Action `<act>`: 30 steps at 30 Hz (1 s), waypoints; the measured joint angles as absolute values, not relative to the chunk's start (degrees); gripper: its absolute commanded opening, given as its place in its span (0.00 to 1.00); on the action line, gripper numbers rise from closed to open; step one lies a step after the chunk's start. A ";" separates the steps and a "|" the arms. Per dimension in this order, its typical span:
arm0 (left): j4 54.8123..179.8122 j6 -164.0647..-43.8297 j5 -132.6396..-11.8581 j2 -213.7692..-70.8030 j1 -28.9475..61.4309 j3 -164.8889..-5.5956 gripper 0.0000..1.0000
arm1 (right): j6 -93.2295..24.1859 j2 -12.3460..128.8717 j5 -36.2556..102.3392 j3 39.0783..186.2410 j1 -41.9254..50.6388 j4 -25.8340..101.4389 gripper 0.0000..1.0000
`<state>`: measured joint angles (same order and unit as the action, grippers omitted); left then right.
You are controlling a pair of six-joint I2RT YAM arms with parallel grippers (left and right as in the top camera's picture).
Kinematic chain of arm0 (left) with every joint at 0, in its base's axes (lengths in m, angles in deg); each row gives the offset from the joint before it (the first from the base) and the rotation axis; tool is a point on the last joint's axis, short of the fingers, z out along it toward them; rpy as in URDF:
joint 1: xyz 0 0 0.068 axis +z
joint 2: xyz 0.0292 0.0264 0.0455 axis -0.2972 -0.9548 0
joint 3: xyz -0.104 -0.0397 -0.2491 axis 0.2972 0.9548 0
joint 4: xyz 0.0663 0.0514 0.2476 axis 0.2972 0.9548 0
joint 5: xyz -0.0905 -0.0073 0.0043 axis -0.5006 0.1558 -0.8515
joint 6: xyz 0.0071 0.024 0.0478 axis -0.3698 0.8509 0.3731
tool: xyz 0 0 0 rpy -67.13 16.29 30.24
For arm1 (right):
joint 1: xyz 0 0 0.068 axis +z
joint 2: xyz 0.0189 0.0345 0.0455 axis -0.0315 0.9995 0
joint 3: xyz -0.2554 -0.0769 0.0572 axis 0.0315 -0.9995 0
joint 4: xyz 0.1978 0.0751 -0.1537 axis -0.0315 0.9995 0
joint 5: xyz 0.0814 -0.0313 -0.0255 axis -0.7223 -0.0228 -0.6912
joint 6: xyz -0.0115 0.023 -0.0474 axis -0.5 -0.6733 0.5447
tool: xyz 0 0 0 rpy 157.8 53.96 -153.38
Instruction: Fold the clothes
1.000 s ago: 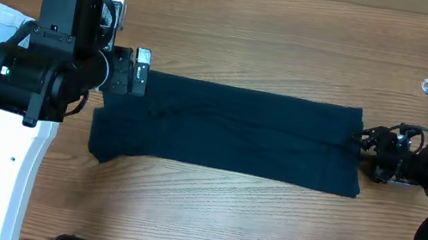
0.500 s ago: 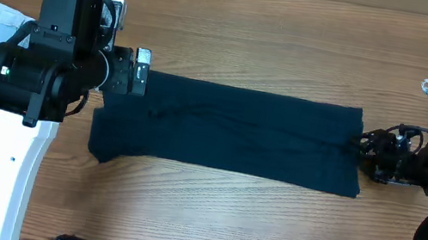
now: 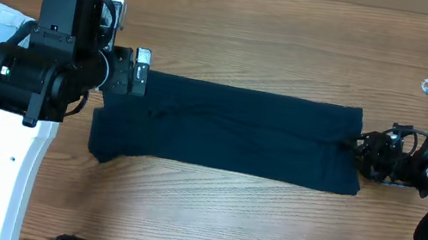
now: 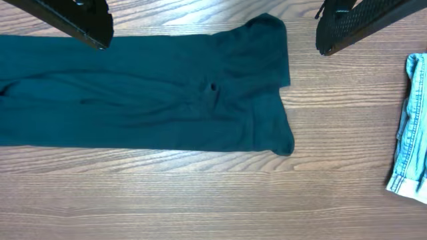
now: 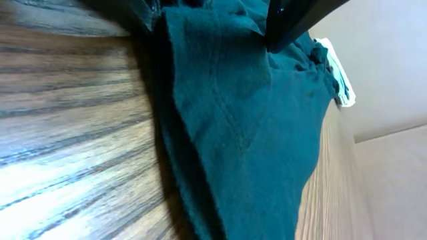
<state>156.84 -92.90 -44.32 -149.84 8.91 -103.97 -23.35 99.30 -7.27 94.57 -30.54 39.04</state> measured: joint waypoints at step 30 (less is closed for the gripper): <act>156.84 -92.92 -44.29 -149.84 8.91 -103.97 1.00 | -25.98 99.32 -4.58 93.06 -32.07 37.86 0.04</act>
<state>156.84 -92.92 -44.29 -149.84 8.91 -103.97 -25.98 99.32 -4.58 93.06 -32.07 37.86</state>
